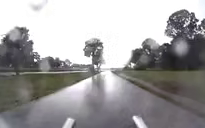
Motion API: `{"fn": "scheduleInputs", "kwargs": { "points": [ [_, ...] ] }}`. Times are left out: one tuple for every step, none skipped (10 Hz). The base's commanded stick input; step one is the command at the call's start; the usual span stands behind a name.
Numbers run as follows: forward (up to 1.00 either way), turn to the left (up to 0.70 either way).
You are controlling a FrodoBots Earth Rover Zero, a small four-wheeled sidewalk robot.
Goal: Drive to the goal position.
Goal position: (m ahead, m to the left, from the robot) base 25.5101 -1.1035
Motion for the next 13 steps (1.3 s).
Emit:
{"fn": "scheduleInputs", "kwargs": {
  "points": [
    [1.00,0.00],
    [1.00,0.00],
    [1.00,0.00],
    [1.00,0.00],
    [1.00,0.00],
    [1.00,0.00],
    [1.00,0.00],
    [1.00,0.00],
    [1.00,0.00],
    [1.00,0.00],
    [1.00,0.00],
    [1.00,0.00],
    [1.00,0.00]
  ]
}}
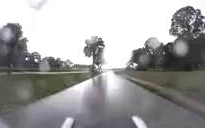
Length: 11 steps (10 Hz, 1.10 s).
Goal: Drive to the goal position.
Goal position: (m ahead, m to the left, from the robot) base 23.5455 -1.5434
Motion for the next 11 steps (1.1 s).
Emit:
{"fn": "scheduleInputs", "kwargs": {
  "points": [
    [1.00,0.00],
    [1.00,0.00],
    [1.00,0.00],
    [1.00,0.00],
    [1.00,0.00],
    [1.00,0.00],
    [1.00,0.00],
    [1.00,0.00],
    [1.00,0.00],
    [1.00,0.00],
    [1.00,0.00]
  ]
}}
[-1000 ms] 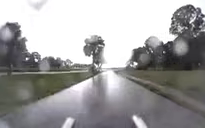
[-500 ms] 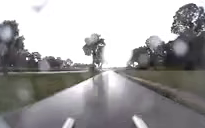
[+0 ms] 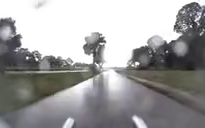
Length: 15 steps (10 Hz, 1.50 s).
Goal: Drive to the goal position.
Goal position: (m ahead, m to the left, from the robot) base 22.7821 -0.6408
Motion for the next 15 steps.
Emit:
{"fn": "scheduleInputs", "kwargs": {
  "points": [
    [1.00,0.00],
    [1.00,0.00],
    [1.00,0.00],
    [1.00,0.00],
    [1.00,0.00],
    [1.00,-0.17],
    [1.00,-0.35],
    [1.00,-0.13],
    [1.00,0.00],
    [1.00,0.00],
    [1.00,0.00],
    [1.00,0.00],
    [1.00,0.00],
    [1.00,0.00],
    [1.00,0.00]
  ]
}}
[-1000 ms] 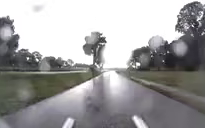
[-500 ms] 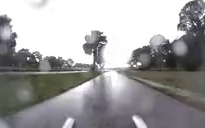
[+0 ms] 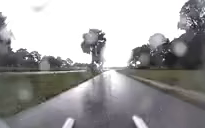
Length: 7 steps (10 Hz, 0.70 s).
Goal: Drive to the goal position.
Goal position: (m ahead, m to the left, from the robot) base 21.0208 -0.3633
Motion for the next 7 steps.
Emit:
{"fn": "scheduleInputs", "kwargs": {
  "points": [
    [1.00,0.00],
    [1.00,0.00],
    [1.00,0.00],
    [1.00,0.00],
    [1.00,-0.02],
    [1.00,-0.17],
    [1.00,-0.32]
  ]
}}
